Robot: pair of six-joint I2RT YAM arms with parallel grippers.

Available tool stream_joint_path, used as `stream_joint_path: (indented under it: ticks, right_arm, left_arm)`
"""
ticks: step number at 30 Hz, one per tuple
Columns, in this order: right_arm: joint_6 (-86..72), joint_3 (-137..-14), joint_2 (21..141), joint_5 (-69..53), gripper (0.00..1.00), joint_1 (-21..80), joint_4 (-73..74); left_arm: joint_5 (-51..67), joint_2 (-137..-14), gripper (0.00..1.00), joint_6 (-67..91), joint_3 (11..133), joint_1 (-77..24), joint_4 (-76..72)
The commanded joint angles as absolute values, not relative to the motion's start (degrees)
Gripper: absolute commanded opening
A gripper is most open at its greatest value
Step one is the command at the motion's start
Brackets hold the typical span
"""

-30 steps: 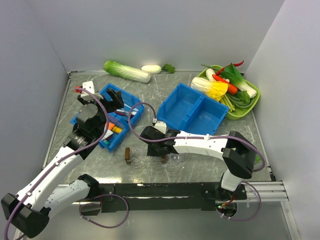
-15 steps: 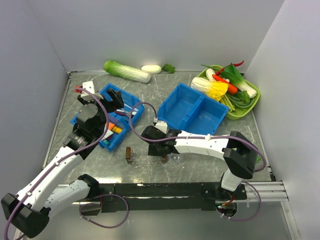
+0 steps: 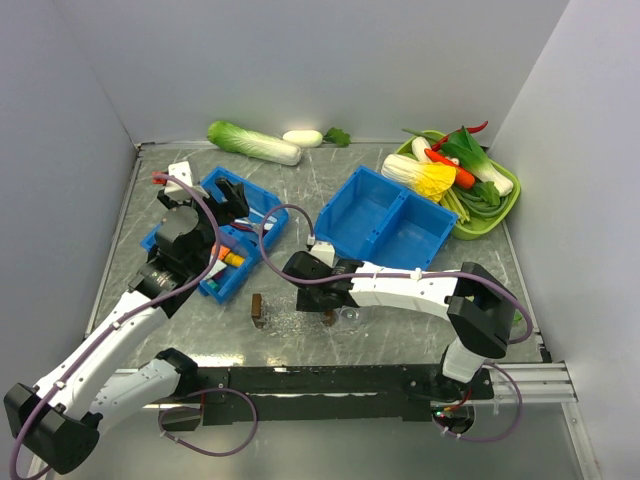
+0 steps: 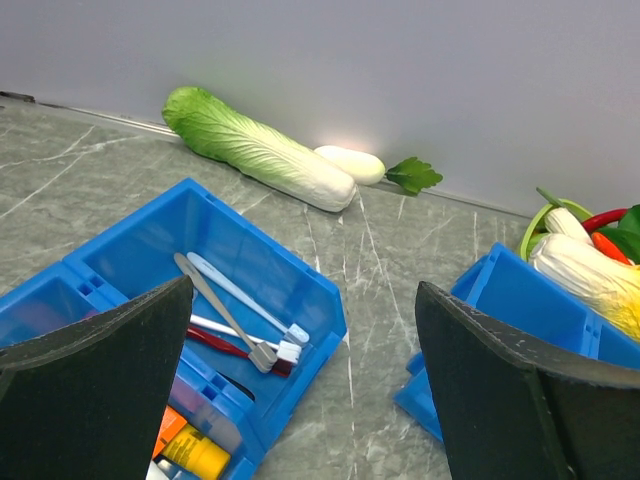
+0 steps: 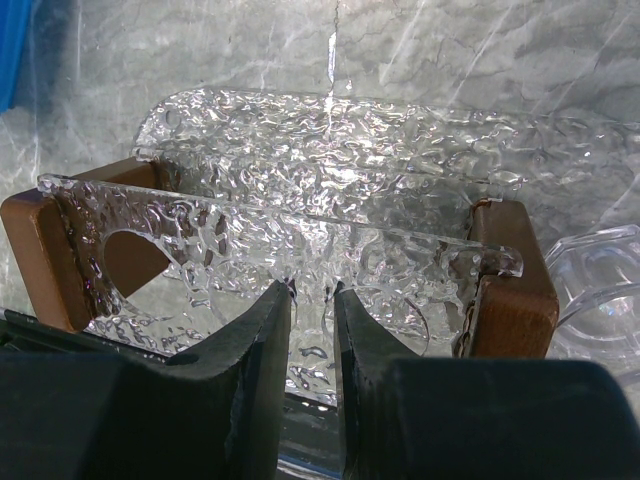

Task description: Prepare toiletry sets of a toothbrush and toothpaste on the tray

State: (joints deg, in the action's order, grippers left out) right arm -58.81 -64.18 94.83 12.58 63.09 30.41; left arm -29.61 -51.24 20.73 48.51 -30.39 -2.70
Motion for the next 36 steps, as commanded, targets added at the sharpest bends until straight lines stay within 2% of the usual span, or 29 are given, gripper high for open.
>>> stream_joint_path:
  ticks: [1,19,36]
  right_arm:
    - [-57.1,-63.3,93.8,13.6,0.03,62.7,33.1]
    - [-55.9,-63.7,93.9,12.9,0.29,62.6,32.8]
    - [-56.1,-63.5,92.8,13.0,0.40,62.7,32.4]
  left_arm:
    - [-28.8,-51.2,0.96,21.1,49.5,-30.2,-3.8]
    - [-28.7,-50.9,0.96,21.2,49.6,-30.2,-3.7]
    - [-28.5,-51.1,0.97,21.3,49.5,-30.2,-3.7]
